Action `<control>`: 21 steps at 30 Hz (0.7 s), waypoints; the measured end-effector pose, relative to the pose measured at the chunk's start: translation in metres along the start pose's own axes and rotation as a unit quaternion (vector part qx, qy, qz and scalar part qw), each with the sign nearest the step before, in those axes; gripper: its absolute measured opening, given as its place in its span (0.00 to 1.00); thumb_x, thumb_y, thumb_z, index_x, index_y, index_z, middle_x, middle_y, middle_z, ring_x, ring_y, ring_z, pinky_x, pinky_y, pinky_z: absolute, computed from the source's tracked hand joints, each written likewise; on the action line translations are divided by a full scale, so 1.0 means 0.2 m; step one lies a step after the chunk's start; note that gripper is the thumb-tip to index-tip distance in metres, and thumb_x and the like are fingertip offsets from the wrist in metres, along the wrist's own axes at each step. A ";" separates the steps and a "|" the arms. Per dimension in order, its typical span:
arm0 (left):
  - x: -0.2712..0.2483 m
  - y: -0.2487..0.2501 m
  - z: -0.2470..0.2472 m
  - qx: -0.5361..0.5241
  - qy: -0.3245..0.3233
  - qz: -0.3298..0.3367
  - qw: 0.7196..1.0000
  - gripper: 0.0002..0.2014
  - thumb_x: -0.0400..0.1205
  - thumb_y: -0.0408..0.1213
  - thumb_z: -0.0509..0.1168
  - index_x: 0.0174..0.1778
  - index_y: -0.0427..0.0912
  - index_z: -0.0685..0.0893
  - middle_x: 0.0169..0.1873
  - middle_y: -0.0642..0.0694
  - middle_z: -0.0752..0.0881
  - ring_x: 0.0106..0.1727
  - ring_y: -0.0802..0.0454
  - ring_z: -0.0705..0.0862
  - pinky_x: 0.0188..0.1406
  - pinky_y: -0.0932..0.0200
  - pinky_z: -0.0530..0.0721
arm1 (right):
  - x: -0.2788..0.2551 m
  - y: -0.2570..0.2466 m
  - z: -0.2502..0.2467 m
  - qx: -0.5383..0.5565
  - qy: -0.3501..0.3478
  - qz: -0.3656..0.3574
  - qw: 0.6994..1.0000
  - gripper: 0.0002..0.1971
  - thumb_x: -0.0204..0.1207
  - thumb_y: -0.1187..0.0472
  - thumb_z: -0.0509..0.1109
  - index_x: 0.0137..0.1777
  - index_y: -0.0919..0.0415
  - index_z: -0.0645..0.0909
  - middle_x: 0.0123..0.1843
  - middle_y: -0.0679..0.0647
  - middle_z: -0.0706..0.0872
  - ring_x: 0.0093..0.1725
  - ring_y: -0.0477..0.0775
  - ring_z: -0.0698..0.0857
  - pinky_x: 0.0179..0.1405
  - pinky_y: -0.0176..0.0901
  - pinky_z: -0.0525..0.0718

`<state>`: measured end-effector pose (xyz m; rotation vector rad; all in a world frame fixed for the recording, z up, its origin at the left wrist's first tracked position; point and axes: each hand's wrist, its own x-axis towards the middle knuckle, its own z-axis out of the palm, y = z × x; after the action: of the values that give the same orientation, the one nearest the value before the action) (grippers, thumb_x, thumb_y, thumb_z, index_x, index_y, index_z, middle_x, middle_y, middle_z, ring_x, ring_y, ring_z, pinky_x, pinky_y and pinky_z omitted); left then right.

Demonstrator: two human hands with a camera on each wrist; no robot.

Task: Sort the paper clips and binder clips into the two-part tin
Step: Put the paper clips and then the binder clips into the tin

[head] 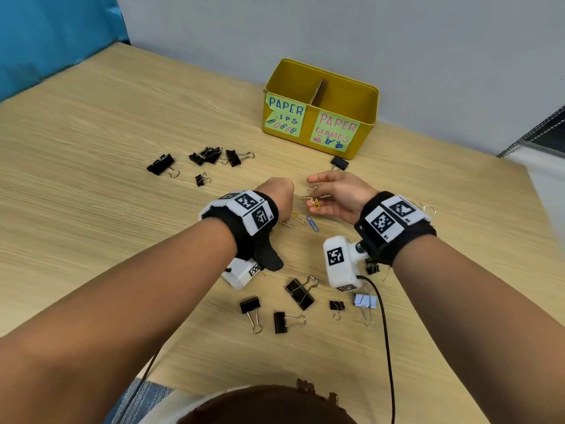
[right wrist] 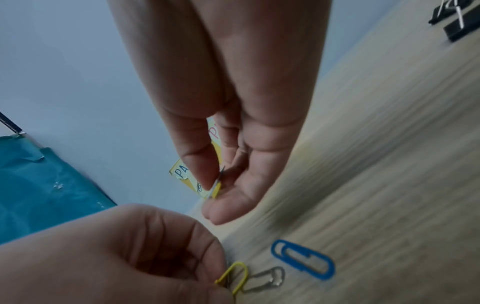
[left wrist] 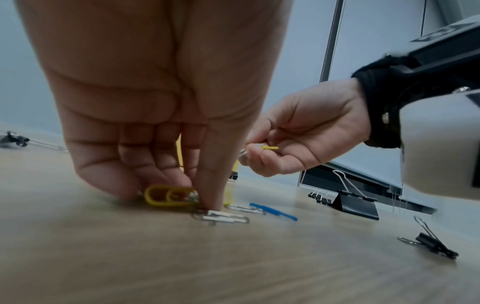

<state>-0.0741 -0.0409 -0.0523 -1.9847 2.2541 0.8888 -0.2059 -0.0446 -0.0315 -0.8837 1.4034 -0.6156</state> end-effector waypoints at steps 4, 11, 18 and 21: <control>-0.02 -0.01 0.00 -0.003 0.015 0.009 1.000 0.12 0.79 0.30 0.66 0.58 0.36 0.85 0.60 0.38 0.84 0.61 0.40 0.84 0.63 0.49 0.83 | 0.00 0.01 0.00 0.021 -0.014 0.004 1.000 0.11 0.77 0.80 0.59 0.52 0.67 0.77 0.35 0.60 0.77 0.21 0.48 0.86 0.25 0.37 0.88; -0.01 -0.09 -0.11 -0.134 -0.007 -0.020 0.991 0.11 0.79 0.25 0.63 0.55 0.33 0.84 0.52 0.33 0.88 0.52 0.42 0.88 0.60 0.49 0.86 | 0.01 0.02 -0.02 0.019 -0.007 0.020 1.000 0.15 0.77 0.82 0.55 0.34 0.69 0.76 0.37 0.60 0.78 0.32 0.52 0.78 0.21 0.31 0.84; -0.02 -0.10 -0.12 -0.143 -0.008 -0.009 0.990 0.16 0.84 0.33 0.53 0.67 0.32 0.75 0.63 0.32 0.81 0.64 0.38 0.78 0.62 0.52 0.75 | 0.04 0.00 0.01 -0.040 0.049 0.039 0.997 0.17 0.78 0.77 0.49 0.36 0.62 0.73 0.30 0.56 0.71 0.23 0.47 0.69 0.21 0.34 0.67; -0.02 -0.07 -0.07 -0.077 -0.002 0.010 0.997 0.16 0.82 0.42 0.61 0.60 0.36 0.81 0.62 0.37 0.83 0.64 0.41 0.79 0.58 0.55 0.76 | 0.06 -0.01 0.02 -0.063 0.074 0.047 0.994 0.17 0.83 0.65 0.52 0.34 0.61 0.74 0.27 0.53 0.66 0.25 0.47 0.62 0.24 0.37 0.60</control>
<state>-0.0554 -0.0437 -0.0456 -2.0197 2.2718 1.1005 -0.1994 -0.0557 -0.0372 -0.8792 1.6225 -0.5349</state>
